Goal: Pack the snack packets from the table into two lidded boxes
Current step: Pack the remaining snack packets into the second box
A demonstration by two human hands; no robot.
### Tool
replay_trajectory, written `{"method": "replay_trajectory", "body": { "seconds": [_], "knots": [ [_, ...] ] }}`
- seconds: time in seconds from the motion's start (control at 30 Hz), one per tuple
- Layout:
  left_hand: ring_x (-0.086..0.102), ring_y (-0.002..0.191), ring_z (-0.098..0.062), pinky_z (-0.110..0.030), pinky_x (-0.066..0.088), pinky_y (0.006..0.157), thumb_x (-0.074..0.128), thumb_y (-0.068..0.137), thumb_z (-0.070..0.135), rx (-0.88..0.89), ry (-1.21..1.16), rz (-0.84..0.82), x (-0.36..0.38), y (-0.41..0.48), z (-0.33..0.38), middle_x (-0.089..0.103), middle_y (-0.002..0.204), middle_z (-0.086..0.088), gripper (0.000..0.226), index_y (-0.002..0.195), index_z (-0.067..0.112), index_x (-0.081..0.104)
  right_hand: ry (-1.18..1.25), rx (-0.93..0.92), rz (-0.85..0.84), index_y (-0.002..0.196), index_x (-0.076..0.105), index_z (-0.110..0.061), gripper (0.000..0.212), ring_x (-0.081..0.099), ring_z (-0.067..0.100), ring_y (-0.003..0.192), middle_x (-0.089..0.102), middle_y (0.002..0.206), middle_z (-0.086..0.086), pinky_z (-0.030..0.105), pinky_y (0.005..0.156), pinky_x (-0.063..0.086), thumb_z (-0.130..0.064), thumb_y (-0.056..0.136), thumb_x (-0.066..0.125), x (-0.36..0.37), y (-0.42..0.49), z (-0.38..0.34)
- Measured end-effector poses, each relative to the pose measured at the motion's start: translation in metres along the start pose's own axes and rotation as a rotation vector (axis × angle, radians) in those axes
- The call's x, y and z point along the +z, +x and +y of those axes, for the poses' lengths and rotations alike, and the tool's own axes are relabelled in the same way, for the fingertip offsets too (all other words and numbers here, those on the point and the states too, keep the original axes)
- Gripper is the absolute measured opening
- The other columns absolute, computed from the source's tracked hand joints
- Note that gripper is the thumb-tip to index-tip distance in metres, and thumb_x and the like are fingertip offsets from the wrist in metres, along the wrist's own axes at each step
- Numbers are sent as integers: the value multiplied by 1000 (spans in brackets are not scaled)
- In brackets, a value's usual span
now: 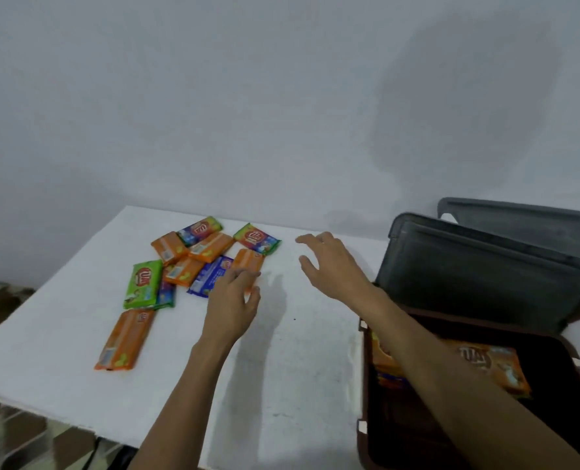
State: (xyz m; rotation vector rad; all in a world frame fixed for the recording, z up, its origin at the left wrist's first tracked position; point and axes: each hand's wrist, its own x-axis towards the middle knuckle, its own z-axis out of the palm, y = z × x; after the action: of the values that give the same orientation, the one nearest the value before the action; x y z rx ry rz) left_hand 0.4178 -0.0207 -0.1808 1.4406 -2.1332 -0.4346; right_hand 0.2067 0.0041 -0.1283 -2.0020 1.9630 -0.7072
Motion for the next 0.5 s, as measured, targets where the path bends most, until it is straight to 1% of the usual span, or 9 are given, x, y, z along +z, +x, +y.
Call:
{"method": "replay_trajectory", "body": {
  "seconds": [0.07, 0.13, 0.27, 0.3, 0.37, 0.43, 0.5],
  "knots": [
    [58, 108, -28, -40, 48, 88, 63, 89, 19, -23, 45, 13, -7, 24, -29, 63, 119, -8, 27, 115, 14, 68, 2, 60, -64, 137, 44, -24, 40, 50, 29, 116, 52, 126, 14, 37, 92, 44, -33, 98, 47, 24, 36, -3],
    [57, 107, -33, -45, 47, 89, 64, 87, 21, -52, 103, 4, -10, 48, -56, 62, 118, -10, 29, 115, 14, 68, 8, 138, -119, 136, 44, -22, 42, 52, 30, 114, 55, 124, 15, 37, 90, 45, -38, 97, 49, 47, 66, -4],
    [42, 126, -35, -51, 36, 102, 56, 92, 32, -155, 242, -77, -10, 90, -95, 48, 138, -10, 39, 130, 24, 56, -6, 217, -161, 134, 45, -21, 44, 53, 29, 111, 58, 124, 14, 36, 82, 47, -42, 96, 49, 90, 117, -6],
    [38, 130, -35, -51, 33, 104, 54, 93, 34, -178, 267, -96, -8, 99, -102, 45, 141, -10, 40, 132, 24, 54, -13, 236, -170, 135, 44, -21, 44, 52, 30, 112, 58, 125, 15, 37, 82, 47, -42, 96, 49, 100, 127, -7],
    [36, 132, -34, -51, 30, 107, 50, 95, 40, -207, 315, -139, -5, 113, -114, 42, 145, -11, 42, 133, 23, 51, -38, 272, -195, 138, 42, -22, 48, 48, 33, 116, 56, 128, 16, 40, 88, 45, -44, 96, 48, 118, 143, -9],
    [36, 132, -35, -50, 29, 107, 47, 95, 45, -221, 334, -177, -1, 122, -123, 41, 145, -11, 44, 134, 24, 48, -89, 305, -201, 141, 40, -22, 51, 44, 35, 120, 52, 130, 17, 43, 94, 42, -45, 96, 49, 132, 153, -11],
    [38, 131, -34, -50, 30, 108, 45, 96, 49, -241, 320, -190, 3, 131, -130, 42, 145, -11, 45, 135, 27, 45, -107, 333, -188, 141, 40, -23, 52, 41, 33, 123, 47, 133, 16, 43, 97, 41, -43, 95, 53, 139, 160, -15]
  ]
}}
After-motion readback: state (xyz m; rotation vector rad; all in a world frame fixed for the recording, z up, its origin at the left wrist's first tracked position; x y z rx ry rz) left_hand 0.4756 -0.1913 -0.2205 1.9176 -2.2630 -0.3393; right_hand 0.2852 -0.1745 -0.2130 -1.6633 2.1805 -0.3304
